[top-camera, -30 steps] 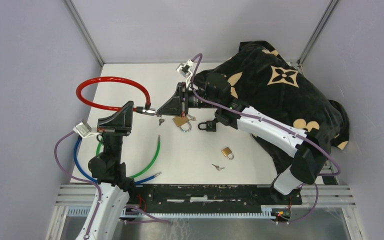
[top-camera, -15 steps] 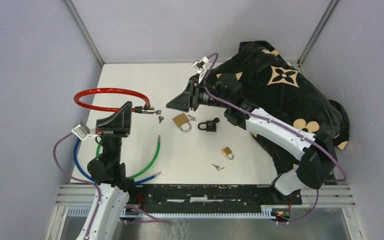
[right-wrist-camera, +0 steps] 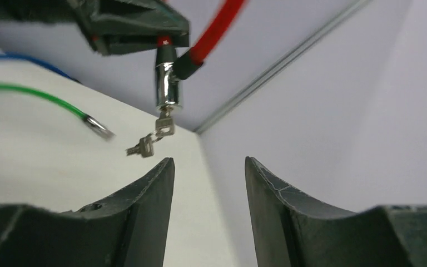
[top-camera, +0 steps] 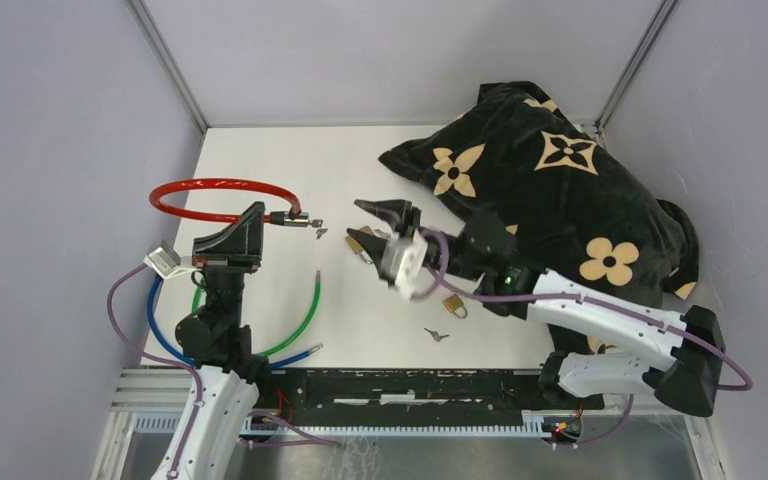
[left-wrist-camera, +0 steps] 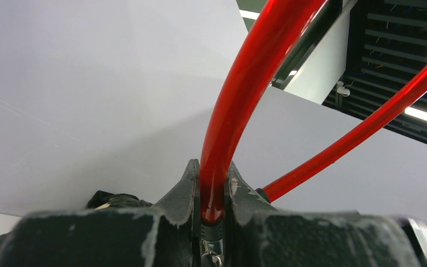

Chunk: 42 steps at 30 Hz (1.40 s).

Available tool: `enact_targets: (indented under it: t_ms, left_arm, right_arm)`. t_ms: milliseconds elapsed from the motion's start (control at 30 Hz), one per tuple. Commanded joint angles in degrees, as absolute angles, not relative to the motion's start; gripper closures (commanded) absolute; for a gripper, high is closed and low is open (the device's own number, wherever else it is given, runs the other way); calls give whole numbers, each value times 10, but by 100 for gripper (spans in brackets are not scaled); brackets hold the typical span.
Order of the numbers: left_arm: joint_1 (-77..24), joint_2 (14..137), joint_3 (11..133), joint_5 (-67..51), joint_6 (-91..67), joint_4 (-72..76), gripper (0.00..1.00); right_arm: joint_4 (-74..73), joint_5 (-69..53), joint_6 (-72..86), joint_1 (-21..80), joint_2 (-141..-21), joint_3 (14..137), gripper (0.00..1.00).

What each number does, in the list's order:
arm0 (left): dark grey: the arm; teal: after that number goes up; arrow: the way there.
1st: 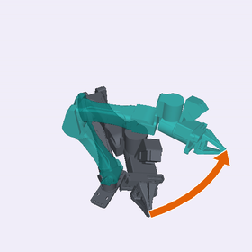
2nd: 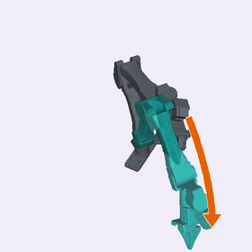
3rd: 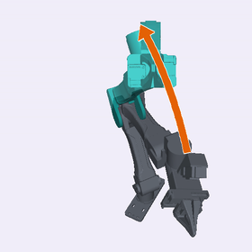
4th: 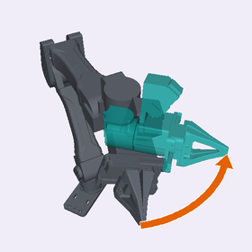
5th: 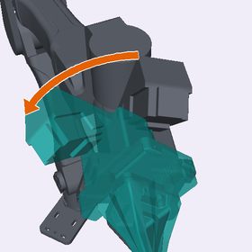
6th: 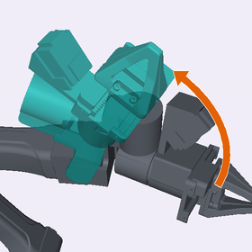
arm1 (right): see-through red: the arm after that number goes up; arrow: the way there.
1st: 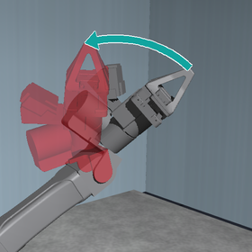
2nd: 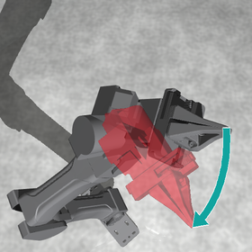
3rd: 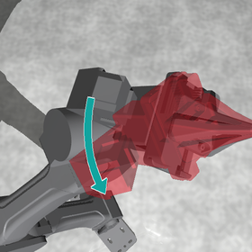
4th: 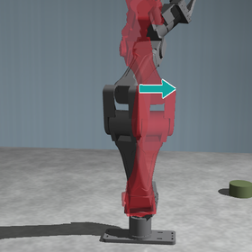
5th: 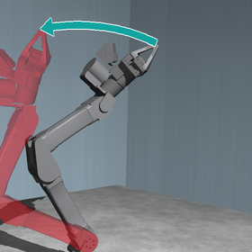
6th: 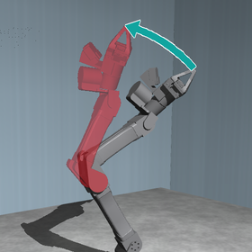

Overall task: Lock with the key
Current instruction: Lock the lock.

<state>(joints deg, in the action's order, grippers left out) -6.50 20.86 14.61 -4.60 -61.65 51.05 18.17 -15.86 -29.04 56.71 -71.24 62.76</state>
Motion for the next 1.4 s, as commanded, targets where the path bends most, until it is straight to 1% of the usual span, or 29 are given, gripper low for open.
enact_targets:
  t_ms: [0, 67, 267, 367, 500, 633, 900, 1300, 1367]
  left_arm:
    - [-62, 213, 172, -33, -642, 532, 98]
    - [-60, 213, 172, -35, -642, 532, 98]
    - [-57, 210, 171, -34, -646, 531, 98]
    - [-57, 207, 170, -34, -646, 531, 98]
    - [-56, 204, 170, -34, -646, 531, 98]
    - [-56, 204, 170, -35, -648, 532, 98]
    - [-55, 206, 171, -36, -647, 533, 98]
    - [-55, 204, 170, -37, -650, 532, 98]
    - [-56, 204, 170, -38, -650, 532, 98]
  right_arm:
    - [369, -78, -879, 609, -697, 498, 46]
    - [402, -84, -979, 617, -708, 489, 51]
    - [356, -85, -1260, 646, -761, 505, 52]
    - [355, -84, -1348, 649, -785, 510, 52]
    - [339, -91, -1413, 650, -805, 526, 52]
    - [323, -88, -1456, 650, -819, 541, 52]
    - [324, -88, -1491, 649, -824, 549, 51]
    - [367, -99, -1506, 648, -857, 580, 51]
    - [369, -105, -1503, 647, -858, 584, 53]
